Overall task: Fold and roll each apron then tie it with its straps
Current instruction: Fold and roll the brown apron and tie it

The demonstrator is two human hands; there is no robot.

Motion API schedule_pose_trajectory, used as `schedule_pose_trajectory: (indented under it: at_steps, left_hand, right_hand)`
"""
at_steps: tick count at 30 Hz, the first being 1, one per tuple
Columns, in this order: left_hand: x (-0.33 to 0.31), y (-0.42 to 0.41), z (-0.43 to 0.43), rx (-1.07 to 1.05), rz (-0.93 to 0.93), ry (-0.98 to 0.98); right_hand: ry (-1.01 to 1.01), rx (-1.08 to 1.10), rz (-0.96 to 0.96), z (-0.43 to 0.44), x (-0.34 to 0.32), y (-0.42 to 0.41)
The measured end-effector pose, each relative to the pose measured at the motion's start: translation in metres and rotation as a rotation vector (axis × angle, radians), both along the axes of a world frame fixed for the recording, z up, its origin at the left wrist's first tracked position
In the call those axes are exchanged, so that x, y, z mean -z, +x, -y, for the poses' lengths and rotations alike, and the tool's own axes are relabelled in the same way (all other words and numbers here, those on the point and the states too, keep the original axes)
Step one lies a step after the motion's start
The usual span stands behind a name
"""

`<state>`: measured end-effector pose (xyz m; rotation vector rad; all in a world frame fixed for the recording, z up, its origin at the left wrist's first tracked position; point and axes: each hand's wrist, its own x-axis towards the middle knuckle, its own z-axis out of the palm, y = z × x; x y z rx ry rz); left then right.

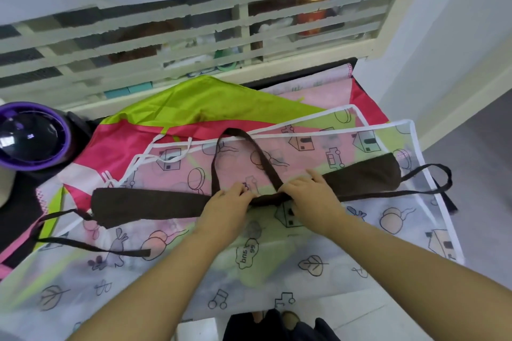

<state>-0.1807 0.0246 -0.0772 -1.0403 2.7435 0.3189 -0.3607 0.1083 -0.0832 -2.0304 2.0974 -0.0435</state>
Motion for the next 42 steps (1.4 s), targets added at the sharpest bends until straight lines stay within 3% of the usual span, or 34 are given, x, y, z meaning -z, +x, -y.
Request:
schedule_pose_trajectory:
  at_steps: [4, 7, 13, 16, 18, 19, 21, 23, 27, 31, 38, 42]
  left_hand:
    - [-0.063, -0.002, 0.022, -0.010, -0.093, 0.361]
    - [-0.128, 0.001, 0.039, 0.006, -0.278, 0.501]
    - [-0.239, -0.010, 0.040, -0.051, -0.897, 0.771]
    - [-0.271, -0.023, 0.034, -0.093, -1.153, 0.738]
    - [-0.287, -0.033, 0.026, -0.129, -1.278, 0.661]
    - [-0.303, -0.037, 0.022, -0.122, -1.353, 0.596]
    - [-0.313, -0.047, 0.013, -0.194, -1.500, 0.643]
    - [-0.334, -0.053, -0.002, -0.275, -1.616, 0.704]
    - [-0.359, -0.061, -0.010, -0.327, -1.704, 0.503]
    - [-0.380, -0.062, -0.019, -0.332, -1.779, 0.484]
    - [-0.405, -0.056, -0.026, -0.417, -1.884, 0.314]
    - [-0.418, -0.044, -0.033, -0.402, -1.948, 0.125]
  right_hand:
    - [0.085, 0.022, 0.125, 0.023, -0.064, -0.016]
    - [0.086, 0.155, 0.550, 0.031, -0.126, -0.029]
    - [-0.074, 0.176, 0.944, 0.044, -0.227, -0.041]
    - [-0.111, 0.261, 1.330, 0.063, -0.251, -0.043]
    - [-0.033, 0.198, 1.603, 0.067, -0.269, -0.033]
    - [-0.011, 0.128, 1.680, 0.066, -0.289, -0.025]
    - [0.004, 0.085, 1.814, 0.064, -0.300, -0.012]
    - [-0.018, 0.048, 1.823, 0.058, -0.314, -0.004]
    - [-0.137, 0.124, 1.844, 0.038, -0.341, 0.012]
    - [-0.372, 0.188, 1.642, 0.021, -0.360, 0.031]
    - [-0.509, 0.206, 1.285, 0.004, -0.361, 0.028]
    - [-0.773, 0.160, 1.324, -0.018, -0.378, 0.011]
